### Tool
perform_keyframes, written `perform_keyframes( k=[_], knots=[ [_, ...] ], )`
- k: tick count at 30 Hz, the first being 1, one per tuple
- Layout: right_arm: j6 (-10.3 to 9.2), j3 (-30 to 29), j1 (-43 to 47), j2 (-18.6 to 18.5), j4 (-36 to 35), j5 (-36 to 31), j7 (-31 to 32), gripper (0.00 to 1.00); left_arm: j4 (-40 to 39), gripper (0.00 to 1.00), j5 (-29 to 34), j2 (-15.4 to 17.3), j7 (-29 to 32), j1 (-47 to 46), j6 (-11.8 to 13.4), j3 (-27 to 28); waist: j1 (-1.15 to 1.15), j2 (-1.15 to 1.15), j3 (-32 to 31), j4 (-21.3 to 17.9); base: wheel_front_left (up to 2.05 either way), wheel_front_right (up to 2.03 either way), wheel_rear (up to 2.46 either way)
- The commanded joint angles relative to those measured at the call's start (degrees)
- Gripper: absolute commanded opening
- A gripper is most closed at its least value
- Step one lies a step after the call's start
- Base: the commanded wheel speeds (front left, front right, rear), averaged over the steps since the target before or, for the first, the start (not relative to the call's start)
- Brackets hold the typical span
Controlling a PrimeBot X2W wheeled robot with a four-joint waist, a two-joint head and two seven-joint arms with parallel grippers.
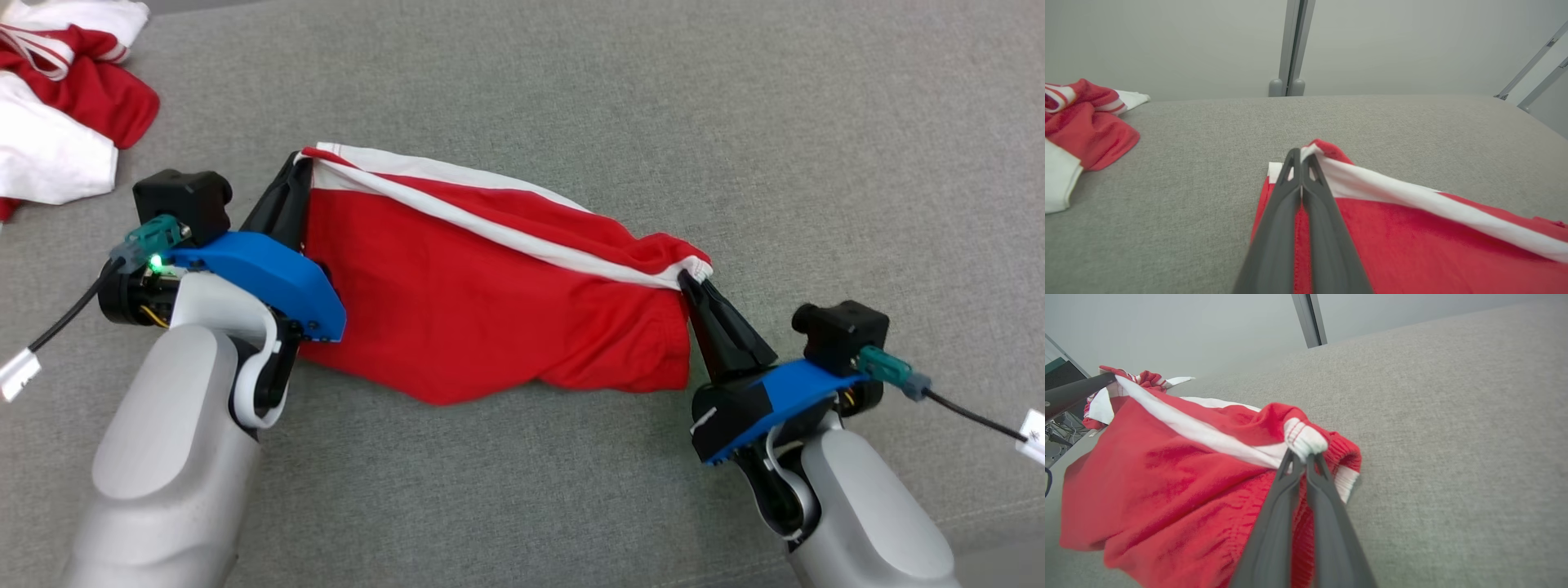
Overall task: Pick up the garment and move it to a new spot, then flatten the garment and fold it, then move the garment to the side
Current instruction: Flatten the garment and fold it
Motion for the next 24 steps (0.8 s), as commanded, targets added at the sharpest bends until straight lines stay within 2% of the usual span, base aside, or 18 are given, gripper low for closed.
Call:
perform_keyframes(
  k=[1,5,8,9,10,11,17,24],
  knots=[
    [0.03,0.1,-2.7,0.7,2.3,-0.5,-1.0,0.00,2.9,0.00,0.5,-0.1,-0.7,-2.6,0.3,0.0,-0.02,-0.02,0.8,-0.5,0.00,0.00,0.00],
    [0.02,0.0,-4.7,1.2,5.2,-0.4,-2.0,0.00,6.3,0.00,0.6,-0.7,-2.0,-4.7,0.4,0.2,-0.02,-0.02,1.3,-1.0,0.00,0.00,0.00],
    [0.03,0.2,-6.1,1.7,7.5,-0.5,-3.0,0.29,9.2,0.00,0.8,-1.6,-3.4,-6.3,0.7,0.0,-0.02,-0.02,1.6,-1.2,0.00,0.00,0.00],
    [0.02,-0.2,-6.4,1.8,8.3,-0.7,-3.4,0.38,10.0,0.22,0.9,-1.7,-4.0,-6.8,0.8,-0.1,-0.02,-0.02,1.6,-1.3,0.00,0.00,0.00],
    [0.02,-0.5,-6.7,1.8,8.9,-1.0,-3.7,1.00,10.8,0.60,1.1,-1.8,-4.5,-7.2,0.8,-0.3,-0.02,-0.02,1.5,-1.3,0.00,0.00,0.00],
    [0.02,-0.7,-7.1,1.9,9.4,-1.2,-4.1,1.00,11.5,1.00,1.4,-2.0,-5.1,-7.5,0.9,-0.6,-0.02,-0.02,1.5,-1.3,0.00,0.00,0.00],
    [0.03,-2.1,-6.0,2.2,9.5,-2.4,-5.5,1.00,13.8,1.00,1.5,-3.2,-8.0,-7.4,0.8,-1.1,-0.02,-0.02,0.2,-0.9,0.00,0.00,0.00],
    [0.03,-4.2,-1.4,2.2,4.5,-3.5,-5.9,1.00,13.4,1.00,0.5,-3.4,-9.3,-3.2,1.0,-1.3,-0.02,-0.02,-2.9,0.3,0.00,0.00,0.00]
  ],
)
